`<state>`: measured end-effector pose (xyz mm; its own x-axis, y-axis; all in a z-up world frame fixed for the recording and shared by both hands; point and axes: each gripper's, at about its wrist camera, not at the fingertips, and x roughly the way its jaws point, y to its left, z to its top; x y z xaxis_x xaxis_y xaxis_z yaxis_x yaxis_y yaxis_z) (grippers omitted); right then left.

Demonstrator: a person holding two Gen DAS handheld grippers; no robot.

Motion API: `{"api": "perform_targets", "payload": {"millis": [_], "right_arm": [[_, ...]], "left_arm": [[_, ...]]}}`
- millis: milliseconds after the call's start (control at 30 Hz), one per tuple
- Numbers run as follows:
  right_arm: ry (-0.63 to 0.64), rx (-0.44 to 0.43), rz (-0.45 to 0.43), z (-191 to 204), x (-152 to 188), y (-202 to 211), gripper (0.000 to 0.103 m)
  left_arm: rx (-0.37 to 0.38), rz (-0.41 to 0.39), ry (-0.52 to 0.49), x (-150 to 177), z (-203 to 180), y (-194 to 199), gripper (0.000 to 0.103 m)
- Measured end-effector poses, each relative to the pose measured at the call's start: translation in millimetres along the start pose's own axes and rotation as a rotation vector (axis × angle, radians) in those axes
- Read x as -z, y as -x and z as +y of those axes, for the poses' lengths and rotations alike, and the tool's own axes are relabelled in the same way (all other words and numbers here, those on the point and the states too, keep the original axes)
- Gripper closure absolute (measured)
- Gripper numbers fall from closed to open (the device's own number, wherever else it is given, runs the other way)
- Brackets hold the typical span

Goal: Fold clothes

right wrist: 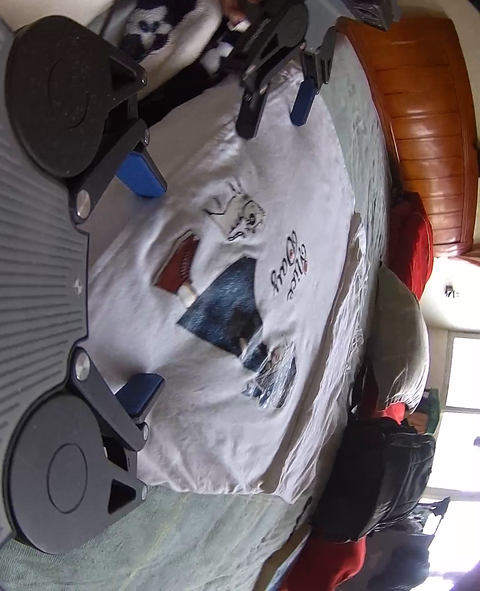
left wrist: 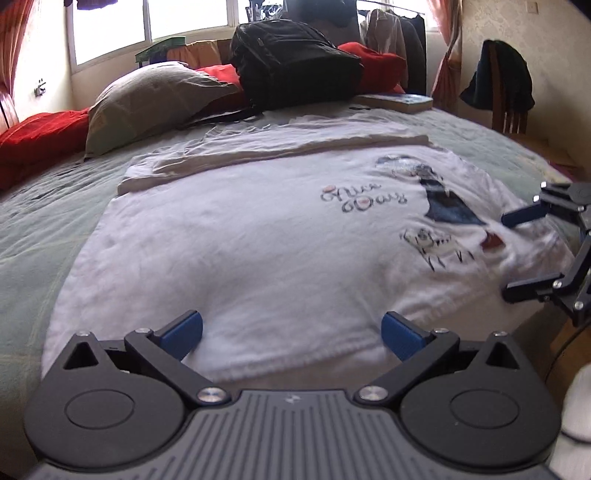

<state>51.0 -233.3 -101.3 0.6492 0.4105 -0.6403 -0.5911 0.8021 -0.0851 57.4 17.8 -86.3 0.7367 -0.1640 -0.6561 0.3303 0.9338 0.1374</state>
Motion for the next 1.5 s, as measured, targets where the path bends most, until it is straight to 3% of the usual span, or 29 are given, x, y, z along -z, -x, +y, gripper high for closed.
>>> {"api": "perform_targets", "payload": {"millis": [100,367,533,800,1033,1333,1500], "right_arm": [[0.091,0.021,0.006,5,9,9,0.0],[0.43,0.024,0.015,33,21,25,0.0],[0.559,0.037,0.017,41,24,18,0.0],[0.806,0.152,0.039,54,43,2,0.0],[0.892,0.205,-0.014,59,48,13,0.0],[0.864,0.21,-0.057,56,40,25,0.0],[0.765,0.216,-0.112,43,22,39,0.0]], "left_arm": [[-0.012,0.014,-0.024,9,-1,12,0.001],[-0.003,-0.031,-0.395,13,-42,28,0.001],[0.036,-0.063,-0.551,14,-70,24,0.001],[0.092,-0.081,-0.572,3,-86,20,0.001],[0.148,-0.106,-0.59,0,-94,23,0.001],[0.172,-0.092,-0.609,3,-101,17,0.001],[0.172,-0.093,-0.615,3,-105,13,0.001]]}}
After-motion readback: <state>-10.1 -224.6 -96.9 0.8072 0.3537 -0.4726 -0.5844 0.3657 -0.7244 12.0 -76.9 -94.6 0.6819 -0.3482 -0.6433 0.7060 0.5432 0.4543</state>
